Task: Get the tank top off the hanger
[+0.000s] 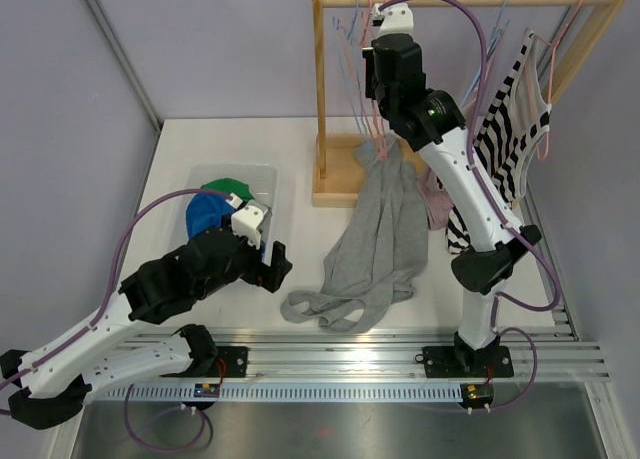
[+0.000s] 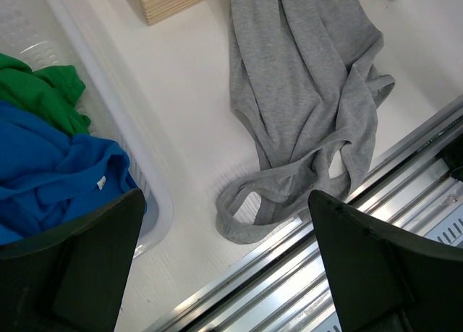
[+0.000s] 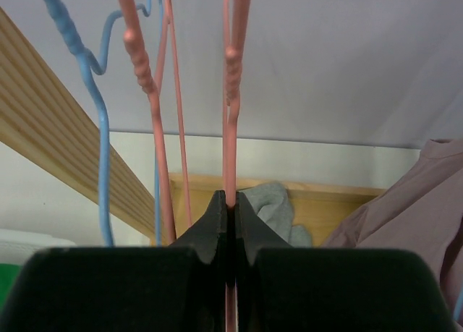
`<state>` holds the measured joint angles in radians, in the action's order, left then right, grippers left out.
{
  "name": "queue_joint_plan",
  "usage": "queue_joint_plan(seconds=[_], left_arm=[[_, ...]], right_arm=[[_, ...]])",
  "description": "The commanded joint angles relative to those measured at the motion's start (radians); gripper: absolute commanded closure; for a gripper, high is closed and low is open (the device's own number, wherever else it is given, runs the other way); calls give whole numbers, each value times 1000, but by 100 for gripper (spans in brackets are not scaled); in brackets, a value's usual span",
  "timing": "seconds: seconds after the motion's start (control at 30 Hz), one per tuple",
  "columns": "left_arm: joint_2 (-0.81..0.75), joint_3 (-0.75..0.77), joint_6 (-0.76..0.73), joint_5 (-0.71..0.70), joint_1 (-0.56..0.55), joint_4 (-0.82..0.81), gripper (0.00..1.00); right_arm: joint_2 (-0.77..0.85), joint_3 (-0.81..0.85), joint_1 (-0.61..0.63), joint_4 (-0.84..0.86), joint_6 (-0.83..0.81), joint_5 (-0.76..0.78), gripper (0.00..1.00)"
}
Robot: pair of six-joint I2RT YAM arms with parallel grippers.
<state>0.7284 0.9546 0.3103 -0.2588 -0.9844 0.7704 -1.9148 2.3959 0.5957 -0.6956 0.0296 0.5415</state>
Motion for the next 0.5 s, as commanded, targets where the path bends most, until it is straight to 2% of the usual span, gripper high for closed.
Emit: queue_joint_plan(seconds=[0.0,0.07,0.1,0.23,0.43,0.47], left_arm=[[-7,6,0,0,9,-34,1],[-4,13,9,-11,10,-37,1],[-1,18,18,-16,10,-40,1],[22,33,59,-34,10,-63,1],[136,24,171,-71,1,-175,1],[156,23,183,-72,-5,-193,1]], right_arm=[[28,-10,15,4,-8,18,99],[74,-38,15,13,-4,-6,93],[91,-67,16,16,0,-11,79],[210,-129,15,30,6,-32,64],[338,-126,15,-34,19,-80,39],[358,-130,15,-54,21,-92,23]])
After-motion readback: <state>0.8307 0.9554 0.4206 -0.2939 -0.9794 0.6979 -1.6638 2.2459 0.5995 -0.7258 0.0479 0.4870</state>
